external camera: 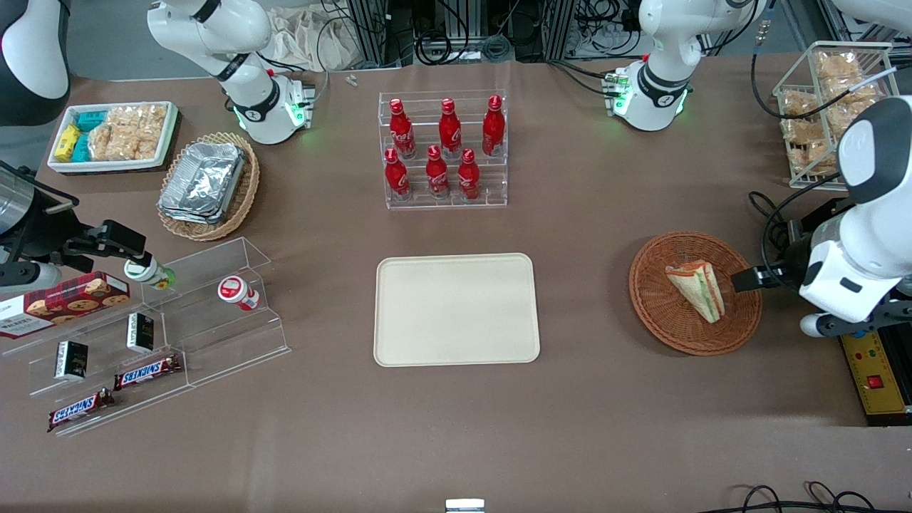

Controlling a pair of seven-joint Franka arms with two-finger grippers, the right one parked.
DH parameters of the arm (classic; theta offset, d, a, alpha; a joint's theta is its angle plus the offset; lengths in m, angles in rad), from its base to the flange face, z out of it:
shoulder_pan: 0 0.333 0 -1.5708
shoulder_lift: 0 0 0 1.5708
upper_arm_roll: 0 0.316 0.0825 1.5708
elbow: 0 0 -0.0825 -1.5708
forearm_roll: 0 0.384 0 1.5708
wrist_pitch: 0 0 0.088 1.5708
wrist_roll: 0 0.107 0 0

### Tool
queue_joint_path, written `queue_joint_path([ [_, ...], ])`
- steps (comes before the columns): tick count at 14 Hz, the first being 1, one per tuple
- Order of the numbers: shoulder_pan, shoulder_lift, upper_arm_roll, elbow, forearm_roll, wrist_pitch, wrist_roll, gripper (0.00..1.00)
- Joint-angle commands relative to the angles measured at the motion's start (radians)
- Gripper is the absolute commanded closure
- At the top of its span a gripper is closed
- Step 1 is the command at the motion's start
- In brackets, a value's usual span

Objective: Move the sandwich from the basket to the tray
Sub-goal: 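Lower the open left gripper over the sandwich in the wicker basket, then close the left gripper on the wrapped sandwich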

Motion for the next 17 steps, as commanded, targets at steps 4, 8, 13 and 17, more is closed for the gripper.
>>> queue_joint_path([
  [4,-0.006,-0.043,-0.001,-0.210,0.012,0.118,-0.361,0.01],
  [8,0.004,-0.079,0.006,-0.467,0.014,0.367,-0.418,0.00],
  [13,0.006,-0.082,0.038,-0.603,0.025,0.485,-0.416,0.00],
  [17,0.006,-0.079,0.068,-0.702,0.029,0.633,-0.416,0.00],
])
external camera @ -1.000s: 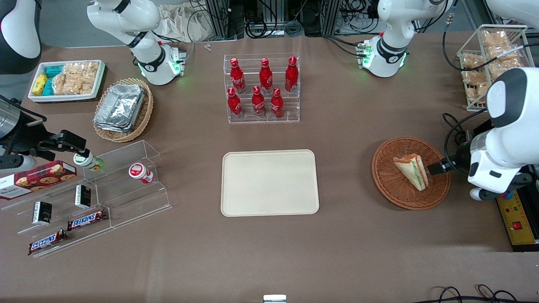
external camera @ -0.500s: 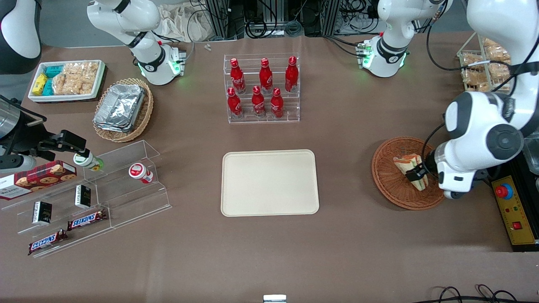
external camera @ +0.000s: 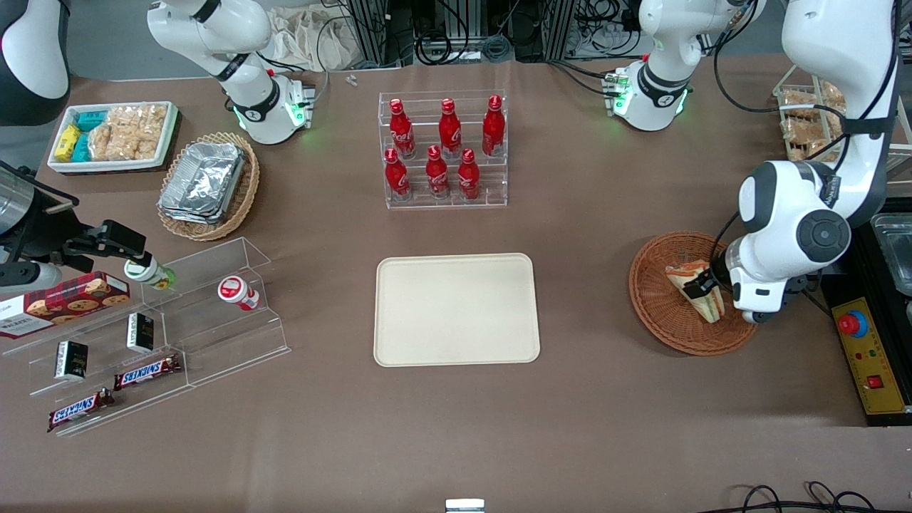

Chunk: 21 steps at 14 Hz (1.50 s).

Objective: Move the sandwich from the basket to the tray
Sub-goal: 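Close the left gripper on the wrapped sandwich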

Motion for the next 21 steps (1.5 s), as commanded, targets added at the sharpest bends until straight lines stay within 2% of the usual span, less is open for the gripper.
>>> queue_joint_path([
  [1,0.003,-0.039,0.013,-0.101,0.016,0.108,-0.017,0.00],
  [8,0.003,-0.005,0.019,-0.132,0.015,0.196,-0.019,0.02],
  [10,0.004,-0.002,0.019,-0.134,0.013,0.217,-0.019,0.18],
  [11,0.004,-0.003,0.019,-0.134,0.013,0.219,-0.019,0.31],
  [13,0.004,-0.006,0.019,-0.132,0.013,0.222,-0.019,0.63],
  [15,0.003,-0.017,0.019,-0.128,0.013,0.217,-0.019,0.83],
  [17,0.003,-0.040,0.019,-0.124,0.013,0.204,-0.013,0.92],
  [19,0.001,-0.066,0.018,-0.099,0.013,0.162,0.000,0.95],
  [21,0.000,-0.072,0.015,0.005,0.012,0.002,0.030,0.94],
])
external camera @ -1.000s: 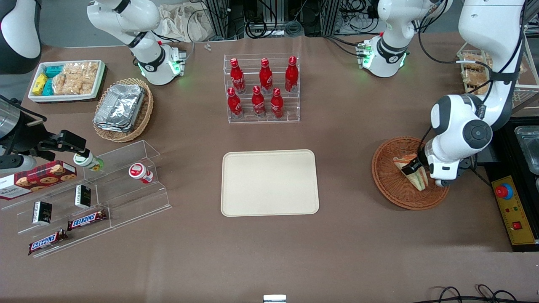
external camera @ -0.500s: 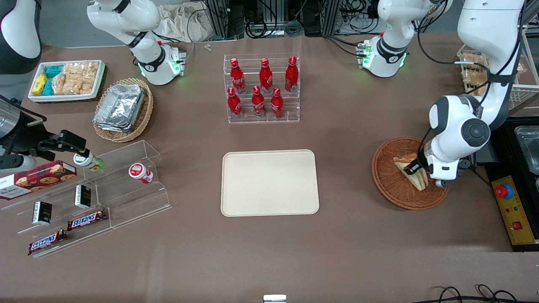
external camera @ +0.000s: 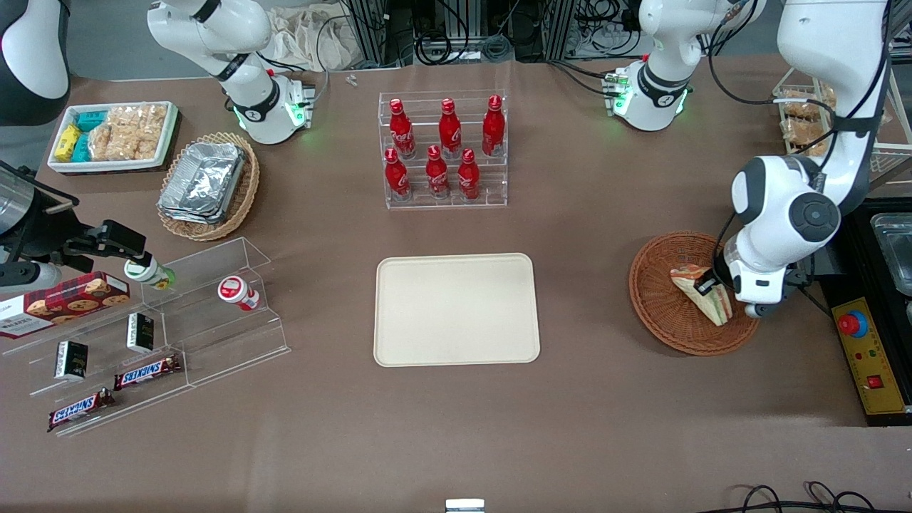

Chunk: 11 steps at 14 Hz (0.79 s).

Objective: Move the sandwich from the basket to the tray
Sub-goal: 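Close the left gripper on the wrapped sandwich, then lift the sandwich up out of the basket with the left gripper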

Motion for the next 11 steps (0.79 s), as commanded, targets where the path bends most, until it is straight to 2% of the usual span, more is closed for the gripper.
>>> queue_joint_path([
  [1,-0.003,-0.028,-0.008,0.157,0.010,-0.234,0.026,0.94],
  [3,-0.012,-0.008,-0.021,0.313,0.010,-0.400,0.031,0.94],
  [5,-0.012,0.021,-0.082,0.465,0.012,-0.532,0.041,0.89],
  [7,-0.017,0.044,-0.149,0.592,0.010,-0.644,0.060,0.89],
  [8,-0.035,0.064,-0.188,0.646,0.013,-0.678,0.052,0.89],
  [11,-0.159,0.097,-0.202,0.705,0.010,-0.700,0.052,0.90],
])
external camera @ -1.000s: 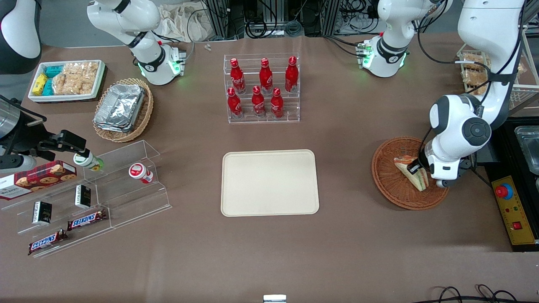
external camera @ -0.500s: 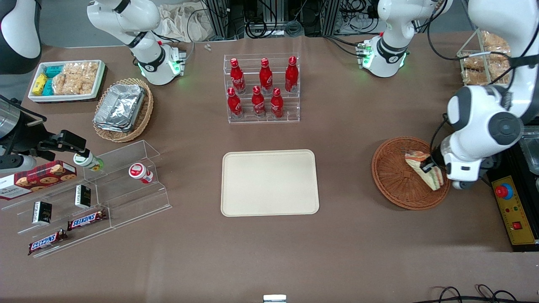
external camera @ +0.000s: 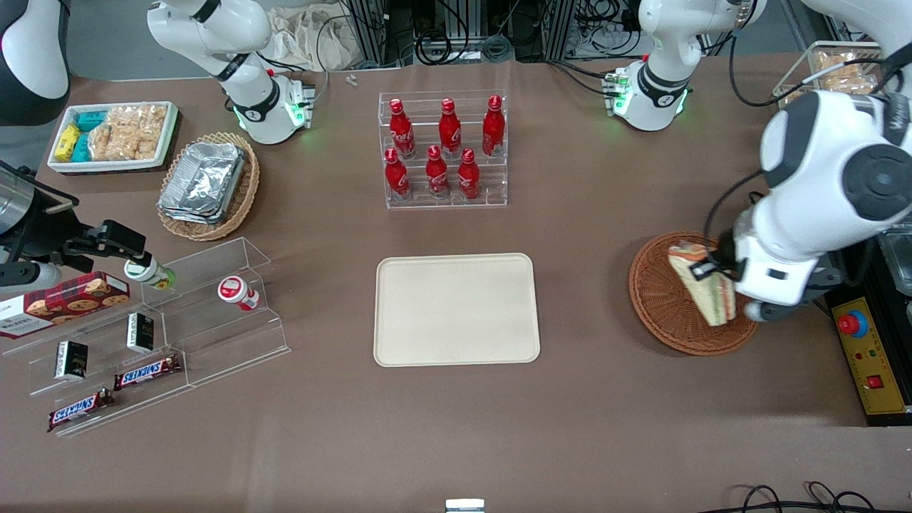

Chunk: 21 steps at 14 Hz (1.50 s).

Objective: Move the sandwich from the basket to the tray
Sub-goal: 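Carry the sandwich over the cream tray and lower it onto it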

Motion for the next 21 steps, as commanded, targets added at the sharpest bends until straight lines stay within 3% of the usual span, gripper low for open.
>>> queue_joint_path([
  [1,-0.133,0.077,-0.002,0.076,0.012,-0.030,0.002,0.90],
  [6,-0.291,0.261,-0.001,0.151,0.012,0.089,0.011,0.91],
  [15,-0.374,0.496,0.004,0.147,0.016,0.384,-0.001,0.90],
  [18,-0.378,0.539,0.004,0.148,0.062,0.425,-0.050,0.85],
  [19,-0.378,0.554,0.004,0.150,0.065,0.439,-0.061,0.76],
  [20,-0.378,0.562,0.004,0.148,0.065,0.465,-0.063,0.61],
  [21,-0.378,0.564,0.004,0.147,0.065,0.481,-0.063,0.23],
])
